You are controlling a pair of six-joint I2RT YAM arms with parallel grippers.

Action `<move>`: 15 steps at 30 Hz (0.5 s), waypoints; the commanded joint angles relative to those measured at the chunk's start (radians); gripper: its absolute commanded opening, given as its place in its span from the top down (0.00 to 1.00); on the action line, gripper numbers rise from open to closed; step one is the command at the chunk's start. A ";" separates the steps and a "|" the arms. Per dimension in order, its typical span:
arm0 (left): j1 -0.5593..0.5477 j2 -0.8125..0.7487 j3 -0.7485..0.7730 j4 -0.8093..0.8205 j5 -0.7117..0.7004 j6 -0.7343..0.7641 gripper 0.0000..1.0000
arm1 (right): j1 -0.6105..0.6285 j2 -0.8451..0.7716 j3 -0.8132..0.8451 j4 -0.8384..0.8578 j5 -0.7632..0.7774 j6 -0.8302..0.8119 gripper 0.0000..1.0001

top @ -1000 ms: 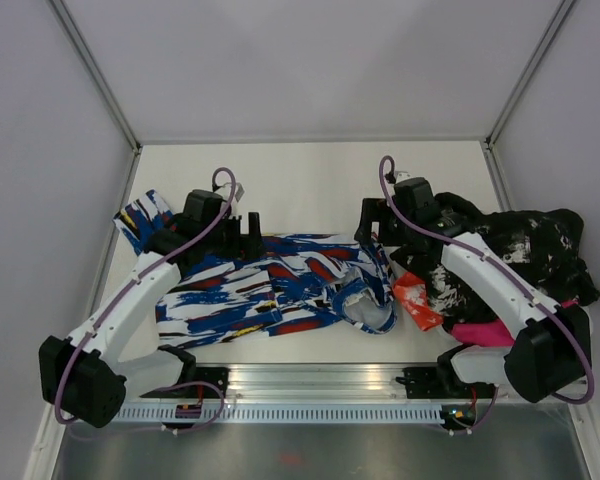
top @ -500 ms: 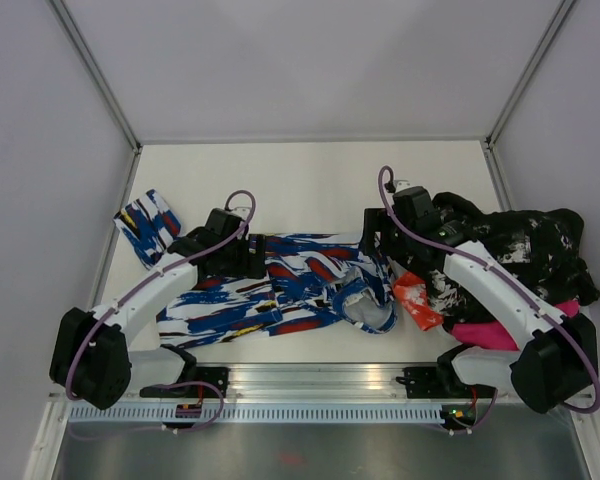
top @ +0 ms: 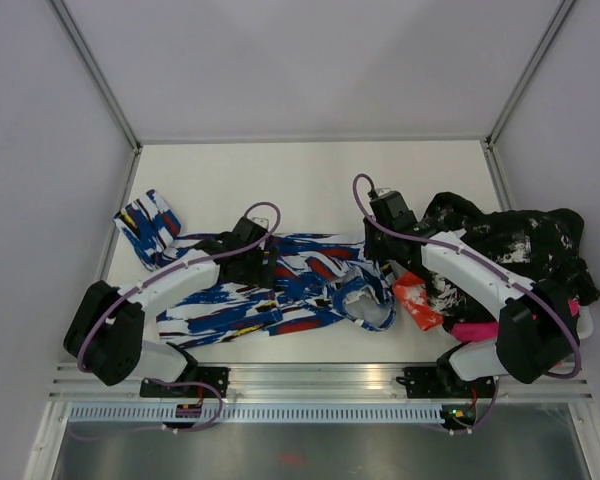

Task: Fold and stack the trousers
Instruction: Flatten the trousers out

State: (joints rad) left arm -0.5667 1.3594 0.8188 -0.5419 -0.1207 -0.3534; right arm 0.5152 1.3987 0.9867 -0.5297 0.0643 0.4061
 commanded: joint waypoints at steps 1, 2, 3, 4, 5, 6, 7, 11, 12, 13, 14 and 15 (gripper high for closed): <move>-0.065 0.067 0.036 0.046 -0.097 -0.067 0.08 | 0.000 0.016 0.010 0.030 0.071 0.007 0.75; -0.084 0.082 0.034 0.062 -0.120 -0.078 0.09 | 0.000 0.017 0.013 0.028 0.093 0.002 0.81; -0.087 0.107 0.028 0.065 -0.132 -0.102 0.13 | 0.000 0.019 0.021 0.028 0.101 -0.003 0.94; -0.090 0.119 0.025 0.065 -0.145 -0.113 0.15 | 0.000 0.017 0.027 0.027 0.106 -0.013 0.99; -0.090 0.127 0.023 0.065 -0.169 -0.122 0.17 | 0.000 0.016 0.033 0.023 0.117 -0.018 1.00; -0.090 0.136 0.016 0.065 -0.178 -0.133 0.22 | 0.000 0.011 0.046 0.022 0.123 -0.024 1.00; -0.090 0.135 0.011 0.068 -0.183 -0.131 0.23 | 0.000 0.010 0.052 0.023 0.127 -0.030 1.00; -0.090 0.113 -0.013 0.108 -0.140 -0.137 0.37 | 0.000 0.017 0.089 0.036 0.157 -0.068 1.00; -0.090 0.109 -0.017 0.114 -0.137 -0.147 0.59 | 0.000 0.025 0.111 0.040 0.164 -0.072 1.00; -0.090 0.096 -0.014 0.100 -0.137 -0.148 0.70 | -0.001 0.032 0.128 0.043 0.169 -0.073 1.00; -0.090 0.089 0.000 0.070 -0.166 -0.154 0.97 | -0.001 0.057 0.150 0.046 0.169 -0.078 1.00; -0.090 0.074 0.040 0.028 -0.193 -0.153 0.98 | -0.001 0.071 0.206 0.054 0.167 -0.079 1.00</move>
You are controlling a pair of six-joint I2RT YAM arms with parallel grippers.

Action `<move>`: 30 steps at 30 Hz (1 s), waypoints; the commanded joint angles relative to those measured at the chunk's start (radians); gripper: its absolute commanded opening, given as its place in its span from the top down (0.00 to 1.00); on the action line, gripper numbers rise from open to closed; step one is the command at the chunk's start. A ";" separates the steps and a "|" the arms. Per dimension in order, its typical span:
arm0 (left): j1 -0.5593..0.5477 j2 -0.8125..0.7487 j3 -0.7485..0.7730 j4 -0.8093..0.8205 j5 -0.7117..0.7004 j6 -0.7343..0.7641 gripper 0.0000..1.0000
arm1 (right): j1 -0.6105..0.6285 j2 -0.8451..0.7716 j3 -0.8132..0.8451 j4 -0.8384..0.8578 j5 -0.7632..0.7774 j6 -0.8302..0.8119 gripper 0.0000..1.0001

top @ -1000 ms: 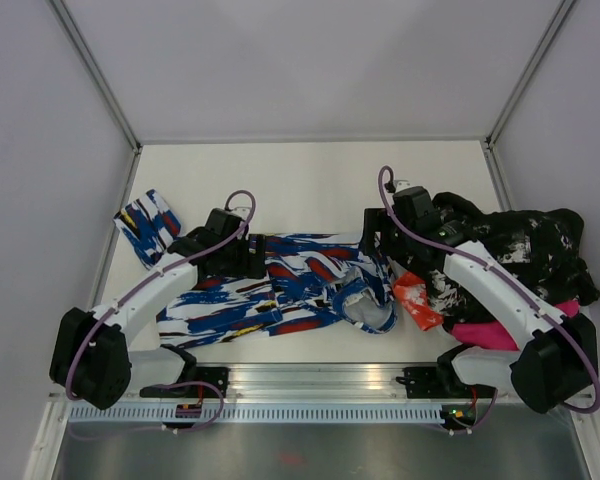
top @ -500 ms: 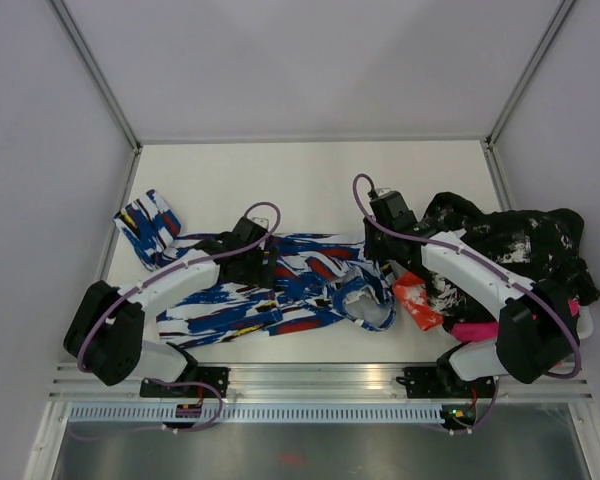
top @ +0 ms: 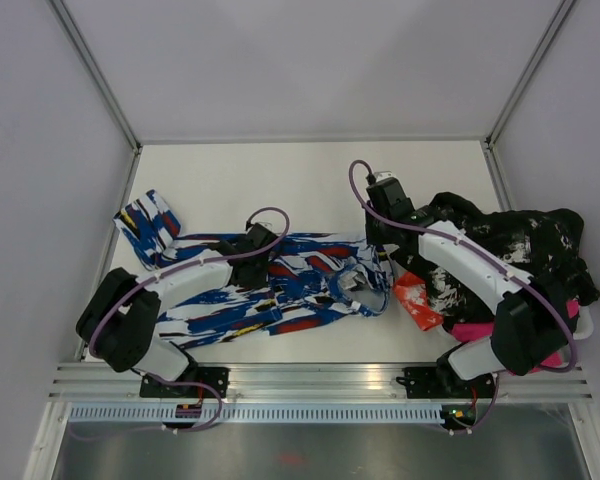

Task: Fold and stack the trousers
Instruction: Flatten the trousers out

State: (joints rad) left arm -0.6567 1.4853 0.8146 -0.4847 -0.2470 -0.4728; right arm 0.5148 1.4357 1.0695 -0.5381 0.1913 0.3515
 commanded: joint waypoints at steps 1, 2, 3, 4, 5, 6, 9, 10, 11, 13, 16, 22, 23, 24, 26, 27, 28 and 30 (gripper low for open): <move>0.002 -0.074 0.066 -0.116 -0.090 -0.027 0.98 | -0.002 0.048 0.153 0.075 0.040 -0.031 1.00; 0.002 -0.142 0.092 -0.162 -0.138 -0.012 0.98 | -0.004 0.078 0.183 0.088 0.043 -0.037 1.00; 0.002 -0.189 0.145 -0.205 -0.158 -0.004 0.98 | -0.009 0.097 0.248 0.111 0.049 -0.046 1.00; 0.002 -0.245 0.170 -0.242 -0.170 0.011 0.98 | -0.016 0.113 0.283 0.121 0.050 -0.052 1.00; 0.002 -0.373 0.216 -0.291 -0.175 0.043 0.98 | -0.041 0.155 0.364 0.121 0.048 -0.052 1.00; 0.002 -0.445 0.233 -0.302 -0.169 0.062 0.98 | -0.056 0.175 0.407 0.113 0.037 -0.054 1.00; 0.005 -0.688 0.273 -0.347 -0.227 0.066 0.98 | -0.114 0.221 0.541 0.101 0.016 -0.063 1.00; 0.005 -0.729 0.282 -0.370 -0.254 0.057 0.98 | -0.140 0.219 0.555 0.113 0.016 -0.075 1.00; 0.005 -0.753 0.294 -0.450 -0.321 0.010 0.98 | -0.153 0.206 0.566 0.125 0.019 -0.085 1.00; 0.005 -0.778 0.334 -0.567 -0.438 -0.083 0.98 | -0.194 0.180 0.567 0.170 0.023 -0.098 1.00; 0.005 -0.796 0.363 -0.767 -0.474 -0.286 0.93 | -0.237 0.129 0.546 0.198 0.011 -0.109 1.00; 0.005 -0.966 0.327 -0.717 -0.429 -0.388 0.00 | -0.315 0.101 0.474 0.191 -0.046 -0.114 1.00; 0.005 -0.964 0.324 -0.718 -0.475 -0.398 0.00 | -0.331 0.100 0.466 0.194 -0.052 -0.111 1.00; 0.005 -0.952 0.331 -0.730 -0.506 -0.412 0.00 | -0.337 0.098 0.454 0.201 -0.073 -0.108 1.00; 0.005 -0.860 0.343 -0.793 -0.601 -0.485 0.00 | -0.346 0.098 0.451 0.205 -0.088 -0.117 1.00; 0.005 -0.823 0.345 -0.801 -0.624 -0.500 0.00 | -0.348 0.097 0.454 0.207 -0.087 -0.126 1.00; 0.005 -0.783 0.345 -0.761 -0.632 -0.497 0.00 | -0.354 0.098 0.454 0.208 -0.087 -0.128 1.00; 0.009 -0.667 0.322 -0.641 -0.591 -0.430 0.00 | -0.360 0.094 0.452 0.208 -0.087 -0.126 1.00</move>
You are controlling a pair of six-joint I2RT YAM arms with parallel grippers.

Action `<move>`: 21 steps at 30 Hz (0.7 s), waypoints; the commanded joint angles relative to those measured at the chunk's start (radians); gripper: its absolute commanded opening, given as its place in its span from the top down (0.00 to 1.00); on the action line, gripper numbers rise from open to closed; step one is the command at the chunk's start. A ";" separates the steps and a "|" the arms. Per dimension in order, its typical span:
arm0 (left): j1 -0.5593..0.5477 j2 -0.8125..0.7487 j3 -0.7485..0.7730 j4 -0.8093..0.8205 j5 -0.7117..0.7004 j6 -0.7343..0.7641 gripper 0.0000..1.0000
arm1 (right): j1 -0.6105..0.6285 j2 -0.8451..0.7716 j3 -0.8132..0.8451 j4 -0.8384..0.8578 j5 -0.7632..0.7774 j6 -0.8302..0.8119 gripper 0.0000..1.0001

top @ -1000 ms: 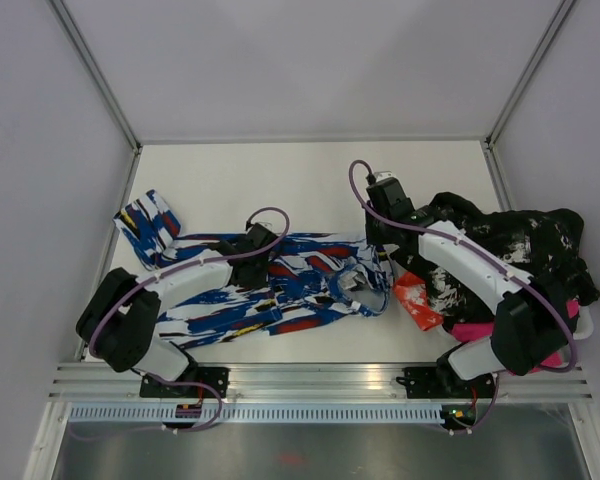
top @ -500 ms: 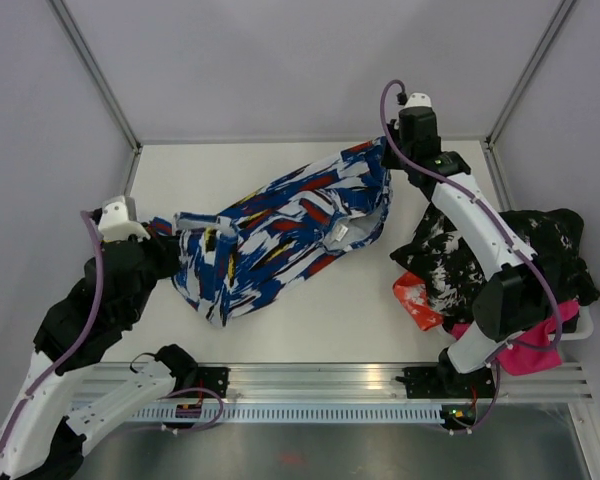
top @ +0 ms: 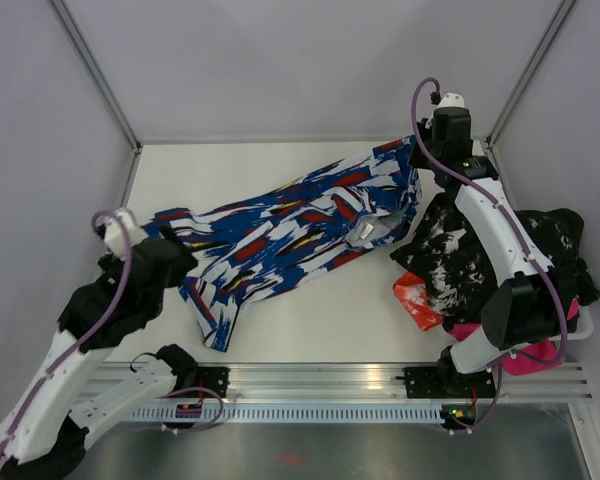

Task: Fold and stack the trousers
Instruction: Flatten the trousers out

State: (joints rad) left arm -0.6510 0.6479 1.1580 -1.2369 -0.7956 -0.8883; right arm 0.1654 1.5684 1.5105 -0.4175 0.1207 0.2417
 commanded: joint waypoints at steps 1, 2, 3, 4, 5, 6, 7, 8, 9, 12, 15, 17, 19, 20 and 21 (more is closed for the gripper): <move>0.016 0.208 -0.040 0.208 -0.001 0.046 0.00 | -0.017 -0.042 0.007 0.091 -0.019 -0.021 1.00; 0.096 0.248 -0.058 0.363 0.119 0.113 0.00 | -0.020 -0.048 0.002 0.092 -0.027 -0.021 1.00; 0.167 0.338 -0.076 0.419 0.206 0.133 0.00 | -0.020 -0.050 -0.012 0.098 -0.030 -0.018 1.00; 0.247 0.379 -0.083 0.462 0.371 0.150 0.00 | -0.024 -0.056 -0.018 0.098 -0.036 -0.018 1.00; 0.390 0.419 -0.086 0.526 0.413 0.176 0.00 | -0.026 -0.059 -0.029 0.098 -0.052 -0.018 1.00; 0.440 0.474 -0.078 0.542 0.424 0.189 0.00 | -0.026 -0.062 -0.036 0.100 -0.059 -0.015 1.00; 0.473 0.493 -0.069 0.553 0.385 0.207 0.00 | -0.026 -0.067 -0.045 0.105 -0.068 -0.015 1.00; 0.537 0.509 -0.052 0.569 0.368 0.241 0.00 | -0.026 -0.076 -0.065 0.121 -0.084 -0.010 1.00; 0.577 0.530 -0.052 0.591 0.369 0.262 0.00 | -0.027 -0.079 -0.075 0.129 -0.087 -0.009 1.00; 0.798 0.608 -0.060 0.628 0.502 0.293 0.00 | -0.027 -0.074 -0.099 0.158 -0.093 0.004 1.00; 0.922 0.679 -0.066 0.643 0.520 0.316 0.00 | -0.029 -0.045 -0.099 0.163 -0.093 0.005 1.00; 0.973 0.746 -0.066 0.660 0.457 0.307 0.00 | -0.030 -0.024 -0.099 0.164 -0.095 0.004 1.00; 1.023 0.818 -0.060 0.703 0.464 0.311 0.00 | -0.030 -0.007 -0.101 0.164 -0.098 0.002 1.00; 1.039 0.846 -0.052 0.708 0.470 0.313 0.00 | -0.032 -0.002 -0.101 0.167 -0.099 0.002 1.00; 1.069 0.870 -0.046 0.730 0.487 0.331 0.00 | -0.030 0.002 -0.102 0.169 -0.102 -0.004 1.00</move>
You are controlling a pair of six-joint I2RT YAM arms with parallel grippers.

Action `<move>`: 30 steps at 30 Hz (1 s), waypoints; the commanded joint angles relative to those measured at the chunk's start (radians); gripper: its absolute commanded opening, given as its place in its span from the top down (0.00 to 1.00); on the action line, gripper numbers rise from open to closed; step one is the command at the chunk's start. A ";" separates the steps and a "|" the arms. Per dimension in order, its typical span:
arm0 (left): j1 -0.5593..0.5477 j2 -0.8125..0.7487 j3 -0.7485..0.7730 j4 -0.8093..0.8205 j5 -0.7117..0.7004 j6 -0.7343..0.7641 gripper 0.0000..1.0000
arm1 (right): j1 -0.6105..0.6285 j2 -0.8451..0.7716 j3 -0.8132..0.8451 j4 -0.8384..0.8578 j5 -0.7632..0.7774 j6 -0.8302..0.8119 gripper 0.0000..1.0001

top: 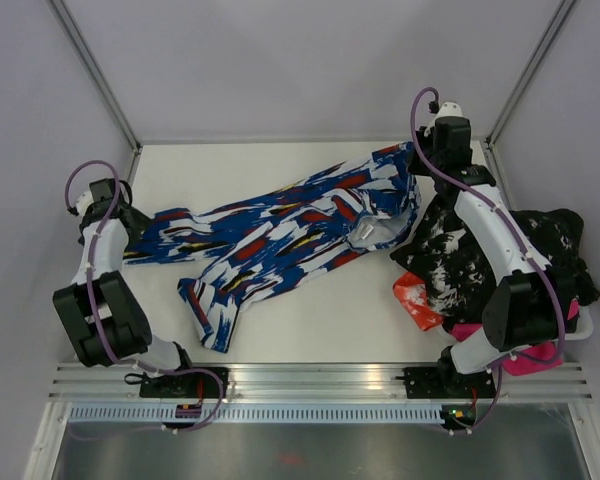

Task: Fold and stack the trousers
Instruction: Flatten the trousers out

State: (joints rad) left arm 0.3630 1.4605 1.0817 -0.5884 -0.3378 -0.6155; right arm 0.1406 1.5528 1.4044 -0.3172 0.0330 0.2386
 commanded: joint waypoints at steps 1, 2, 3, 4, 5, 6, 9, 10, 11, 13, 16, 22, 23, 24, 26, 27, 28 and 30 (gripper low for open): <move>0.069 0.102 0.043 0.099 0.048 0.074 0.00 | -0.007 0.021 0.001 0.072 -0.015 -0.007 1.00; 0.082 0.125 0.049 0.113 0.066 0.089 0.00 | -0.007 0.021 -0.001 0.073 -0.015 -0.013 1.00; 0.094 0.148 0.058 0.122 0.103 0.103 0.01 | -0.010 0.023 0.001 0.073 -0.013 -0.027 1.00; 0.109 0.190 0.076 0.133 0.117 0.123 0.01 | -0.009 0.026 -0.002 0.073 -0.010 -0.031 1.00; 0.111 0.208 0.086 0.136 0.124 0.128 0.02 | -0.010 0.024 -0.004 0.075 -0.008 -0.035 1.00; 0.114 0.224 0.093 0.142 0.143 0.137 0.03 | -0.010 0.027 -0.007 0.078 -0.010 -0.036 1.00; 0.114 0.287 0.106 0.191 0.137 0.190 0.05 | -0.010 0.027 -0.018 0.093 -0.015 -0.036 1.00; 0.114 0.305 0.125 0.196 0.131 0.204 0.05 | -0.010 0.029 -0.025 0.101 -0.018 -0.032 1.00; 0.114 0.329 0.144 0.173 0.125 0.217 0.05 | -0.010 0.027 -0.028 0.107 -0.022 -0.032 1.00; 0.114 0.389 0.188 0.138 0.097 0.221 0.05 | -0.012 0.032 -0.031 0.112 -0.024 -0.024 1.00; 0.116 0.406 0.179 0.165 0.105 0.230 0.05 | -0.010 0.041 -0.036 0.128 -0.030 -0.006 1.00; 0.116 0.425 0.198 0.222 0.155 0.261 0.03 | -0.010 0.059 -0.036 0.144 -0.004 0.014 1.00; 0.116 0.428 0.205 0.226 0.169 0.264 0.02 | -0.013 0.061 -0.038 0.147 -0.002 0.018 1.00; 0.114 0.438 0.230 0.225 0.189 0.269 0.02 | -0.015 0.061 -0.039 0.150 -0.005 0.019 1.00; 0.113 0.480 0.257 0.210 0.198 0.270 0.02 | -0.015 0.066 -0.039 0.150 -0.012 0.019 1.00; 0.106 0.495 0.283 0.190 0.191 0.270 0.02 | -0.015 0.067 -0.042 0.150 -0.008 0.019 1.00; 0.100 0.512 0.294 0.177 0.174 0.266 0.03 | -0.015 0.067 -0.044 0.153 -0.007 0.018 1.00; 0.076 0.553 0.319 0.150 0.097 0.261 0.05 | -0.016 0.069 -0.053 0.161 -0.001 0.016 1.00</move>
State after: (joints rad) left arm 0.4667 1.9591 1.3464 -0.4168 -0.1856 -0.3855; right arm 0.1322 1.6192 1.3624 -0.2234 0.0219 0.2420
